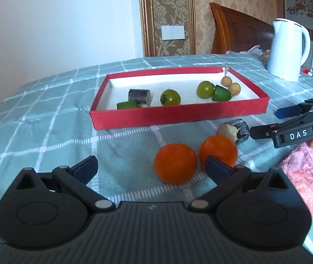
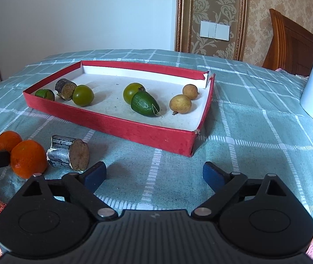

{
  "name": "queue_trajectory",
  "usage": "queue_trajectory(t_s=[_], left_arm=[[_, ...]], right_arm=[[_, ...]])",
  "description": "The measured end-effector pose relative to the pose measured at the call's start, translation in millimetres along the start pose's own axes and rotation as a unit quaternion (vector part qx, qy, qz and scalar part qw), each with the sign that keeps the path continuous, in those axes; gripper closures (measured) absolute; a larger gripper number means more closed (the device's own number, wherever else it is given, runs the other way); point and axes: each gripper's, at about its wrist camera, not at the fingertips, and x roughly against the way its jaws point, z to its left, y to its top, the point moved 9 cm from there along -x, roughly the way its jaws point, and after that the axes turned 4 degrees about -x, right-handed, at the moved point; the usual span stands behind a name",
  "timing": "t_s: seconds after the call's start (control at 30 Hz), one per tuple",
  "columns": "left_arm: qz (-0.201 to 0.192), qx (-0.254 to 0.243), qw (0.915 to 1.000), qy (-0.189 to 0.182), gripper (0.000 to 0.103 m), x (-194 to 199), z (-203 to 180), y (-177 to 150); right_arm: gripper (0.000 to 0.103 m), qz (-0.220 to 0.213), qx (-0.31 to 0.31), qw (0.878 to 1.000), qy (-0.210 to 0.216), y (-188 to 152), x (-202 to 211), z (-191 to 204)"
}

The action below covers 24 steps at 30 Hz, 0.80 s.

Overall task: Organize fruits
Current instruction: 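Reach the left gripper to the orange tangerine and close on it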

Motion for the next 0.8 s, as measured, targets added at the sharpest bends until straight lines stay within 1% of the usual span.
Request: queue_trajectory(t_s=[0.03,0.07,0.1,0.2,0.33,0.4,0.43,0.47,0.5,0.53,0.57,0.67,0.8], left_arm=[[0.004,-0.001,1.0,-0.006,0.014,0,1,-2],[0.01,-0.004,0.9998,-0.016,0.018,-1,1,-4],[0.013,-0.004,0.9996,-0.023,0.019,-1,1,-5],[0.01,-0.005,0.9997,-0.022,0.021,-2,-3,-5],[0.002,-0.027,0.9996,0.001,0.023,-6,-11,2],[0.005,-0.025,0.9997,0.002,0.023,-9,-10,4],[0.007,-0.02,0.9998,-0.004,0.029,-10,-10,5],[0.007,-0.015,0.9997,-0.017,0.041,-10,-11,5],[0.008,-0.011,0.9994,-0.031,0.047,-10,-13,5],[0.008,-0.009,0.999,-0.043,0.059,-8,-15,6],[0.009,-0.008,0.9987,-0.049,0.063,-8,-17,6],[0.001,-0.013,0.9992,-0.038,0.063,-7,-19,6],[-0.003,0.005,0.9994,-0.033,0.064,-5,-18,4]], right_arm=[[0.007,0.0,-0.001,1.0,0.0,0,0,0],[0.007,0.0,-0.001,1.0,0.0,0,-1,0],[0.006,0.0,-0.001,1.0,0.0,0,-1,0],[0.006,0.001,-0.001,1.0,-0.002,0,-1,0],[0.005,0.001,-0.002,1.0,-0.002,0,-1,0],[0.005,0.001,-0.002,1.0,-0.001,0,-1,0],[0.005,0.001,-0.003,1.0,-0.001,0,-2,0],[0.005,0.001,-0.003,1.0,-0.001,0,-2,0],[0.005,0.001,-0.003,1.0,-0.002,0,-2,0],[0.005,0.001,-0.003,1.0,-0.001,0,-2,0],[0.005,0.001,-0.003,1.0,-0.001,0,-2,0],[0.004,0.002,-0.003,1.0,-0.002,0,-2,0],[0.004,0.002,-0.004,1.0,-0.003,0,-2,-1]])
